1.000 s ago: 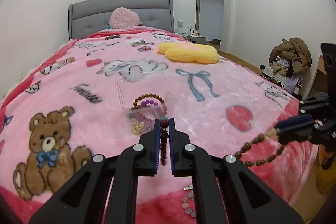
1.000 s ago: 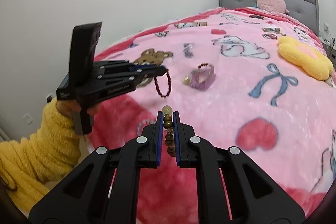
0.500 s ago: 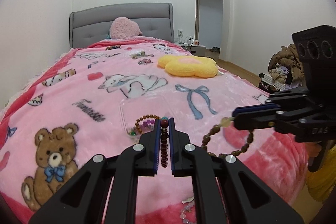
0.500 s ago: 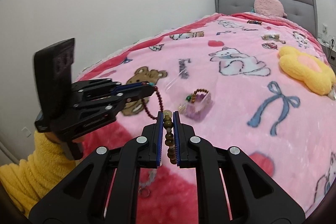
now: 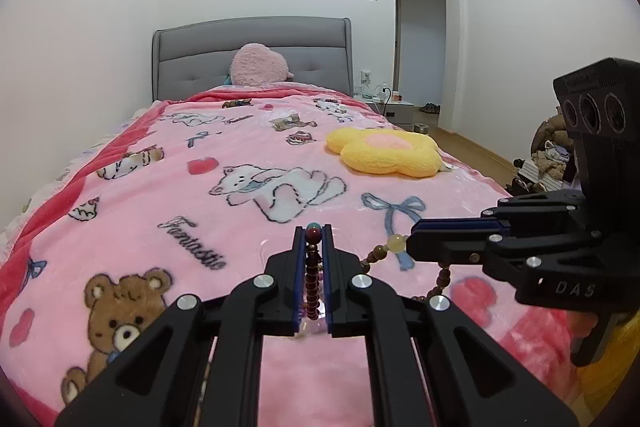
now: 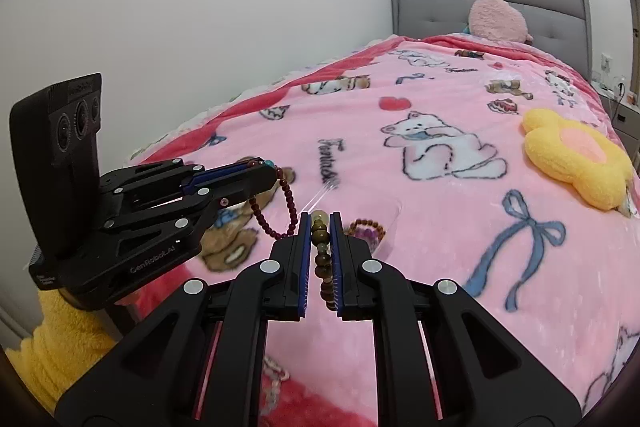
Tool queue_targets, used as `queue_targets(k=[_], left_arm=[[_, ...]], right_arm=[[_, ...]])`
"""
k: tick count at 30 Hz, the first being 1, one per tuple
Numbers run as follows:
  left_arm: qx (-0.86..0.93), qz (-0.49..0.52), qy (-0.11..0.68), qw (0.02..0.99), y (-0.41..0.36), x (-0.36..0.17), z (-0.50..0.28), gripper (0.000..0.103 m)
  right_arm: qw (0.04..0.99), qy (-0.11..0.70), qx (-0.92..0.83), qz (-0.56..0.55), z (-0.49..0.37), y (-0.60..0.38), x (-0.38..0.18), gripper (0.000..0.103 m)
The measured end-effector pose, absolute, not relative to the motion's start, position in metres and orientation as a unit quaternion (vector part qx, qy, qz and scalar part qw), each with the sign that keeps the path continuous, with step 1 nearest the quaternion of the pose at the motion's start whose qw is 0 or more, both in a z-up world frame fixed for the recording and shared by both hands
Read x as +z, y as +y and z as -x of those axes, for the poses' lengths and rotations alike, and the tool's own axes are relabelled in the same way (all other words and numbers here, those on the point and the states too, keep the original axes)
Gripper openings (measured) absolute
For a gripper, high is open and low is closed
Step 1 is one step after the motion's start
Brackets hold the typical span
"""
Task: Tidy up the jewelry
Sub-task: 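Carry the brown bracelet with the right tool while the left tool carries the red strand into the box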
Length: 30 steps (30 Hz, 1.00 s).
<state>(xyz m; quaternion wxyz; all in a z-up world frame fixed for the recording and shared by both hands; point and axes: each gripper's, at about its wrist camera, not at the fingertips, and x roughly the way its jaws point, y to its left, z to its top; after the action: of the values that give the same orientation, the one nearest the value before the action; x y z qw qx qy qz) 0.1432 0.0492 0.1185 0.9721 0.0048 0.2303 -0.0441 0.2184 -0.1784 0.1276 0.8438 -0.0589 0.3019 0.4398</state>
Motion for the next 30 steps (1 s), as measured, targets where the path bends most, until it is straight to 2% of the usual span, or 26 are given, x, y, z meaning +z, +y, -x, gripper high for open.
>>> queue_targets(k=[11, 30], left_arm=[[-0.049, 0.033, 0.244, 0.968, 0.065, 0.109, -0.170, 0.007], [-0.066, 0.048, 0.293, 0.952, 0.065, 0.061, -0.197, 0.008]], right_arm=[[0.855, 0.303, 0.420, 0.036, -0.247, -0.160, 0.124, 0.009], [0.842, 0.350, 0.408, 0.038, -0.280, -0.145, 0.078, 0.009]])
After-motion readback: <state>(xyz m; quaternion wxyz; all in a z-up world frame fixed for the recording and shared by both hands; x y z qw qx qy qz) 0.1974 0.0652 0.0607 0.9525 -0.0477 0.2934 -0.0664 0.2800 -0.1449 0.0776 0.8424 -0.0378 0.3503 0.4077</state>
